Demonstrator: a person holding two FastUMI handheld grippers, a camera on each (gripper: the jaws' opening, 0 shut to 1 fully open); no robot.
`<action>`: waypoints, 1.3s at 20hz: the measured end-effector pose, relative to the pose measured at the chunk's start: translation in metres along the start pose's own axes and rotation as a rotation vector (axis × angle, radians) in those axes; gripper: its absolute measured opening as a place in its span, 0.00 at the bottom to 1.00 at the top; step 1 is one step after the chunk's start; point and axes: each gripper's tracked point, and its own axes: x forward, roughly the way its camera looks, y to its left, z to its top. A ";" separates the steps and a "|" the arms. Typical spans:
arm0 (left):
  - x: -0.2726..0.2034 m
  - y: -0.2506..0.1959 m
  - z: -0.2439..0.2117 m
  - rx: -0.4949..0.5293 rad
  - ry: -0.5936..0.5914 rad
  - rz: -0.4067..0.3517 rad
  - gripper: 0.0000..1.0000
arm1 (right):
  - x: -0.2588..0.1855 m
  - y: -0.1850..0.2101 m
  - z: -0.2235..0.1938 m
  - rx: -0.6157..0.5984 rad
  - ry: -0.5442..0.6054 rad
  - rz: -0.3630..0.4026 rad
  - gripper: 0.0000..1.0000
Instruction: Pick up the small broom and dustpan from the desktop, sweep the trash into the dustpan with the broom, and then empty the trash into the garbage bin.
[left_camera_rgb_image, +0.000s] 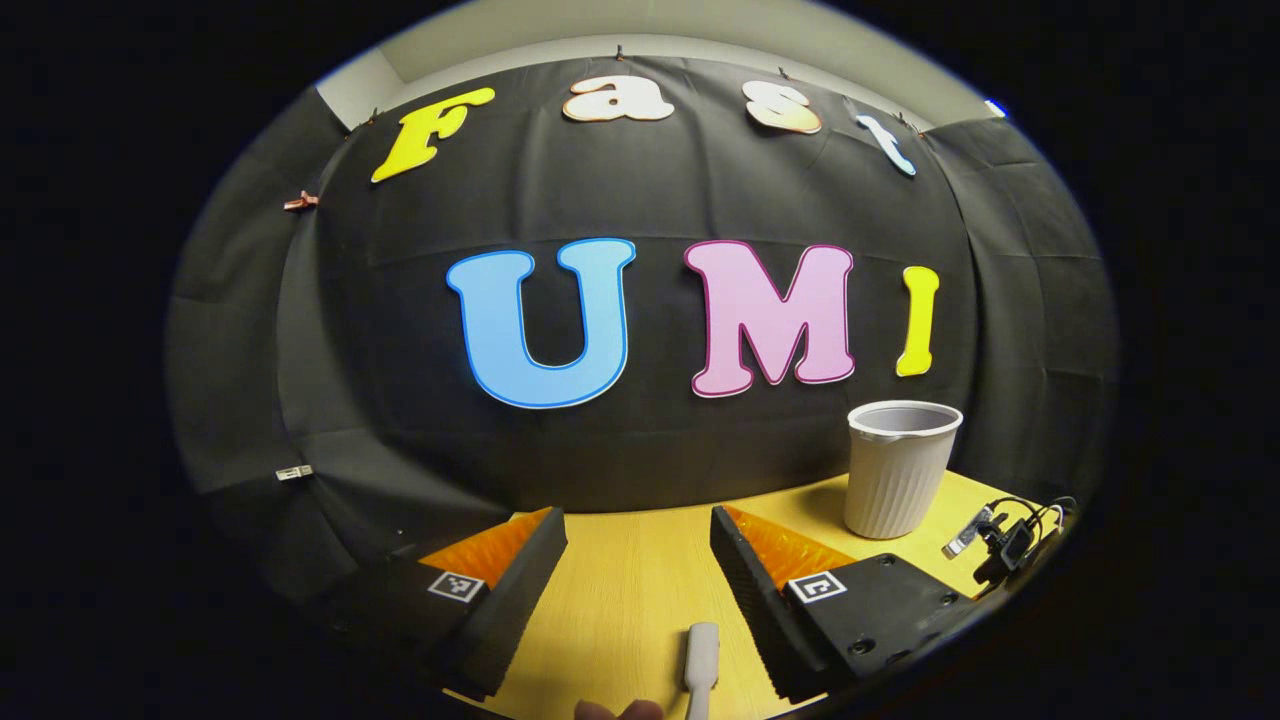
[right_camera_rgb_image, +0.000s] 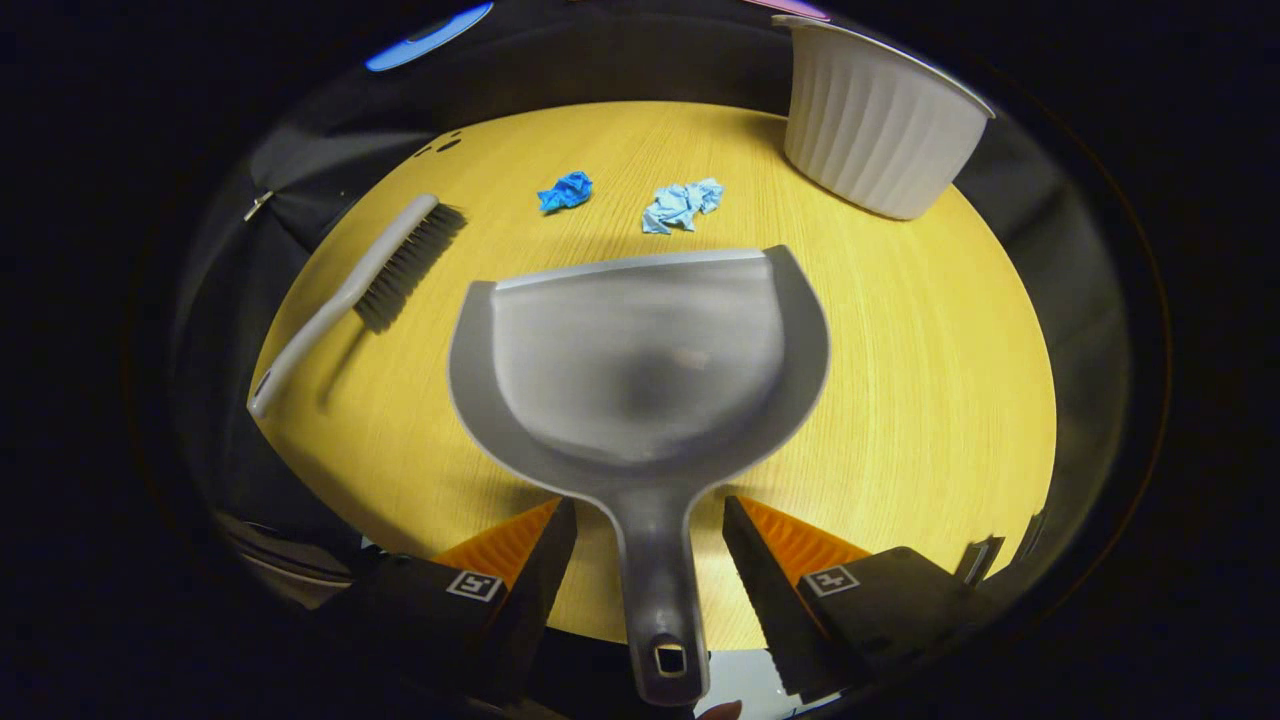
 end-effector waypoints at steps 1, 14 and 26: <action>0.000 0.002 -0.001 -0.001 0.003 0.001 0.94 | 0.003 0.000 0.000 -0.015 0.014 -0.005 0.92; 0.000 0.020 -0.029 -0.030 0.041 0.005 0.95 | 0.015 -0.002 0.015 -0.021 0.009 -0.027 0.38; 0.004 -0.039 -0.181 -0.198 0.582 -0.244 0.96 | -0.031 -0.034 0.017 -0.259 -0.039 0.023 0.36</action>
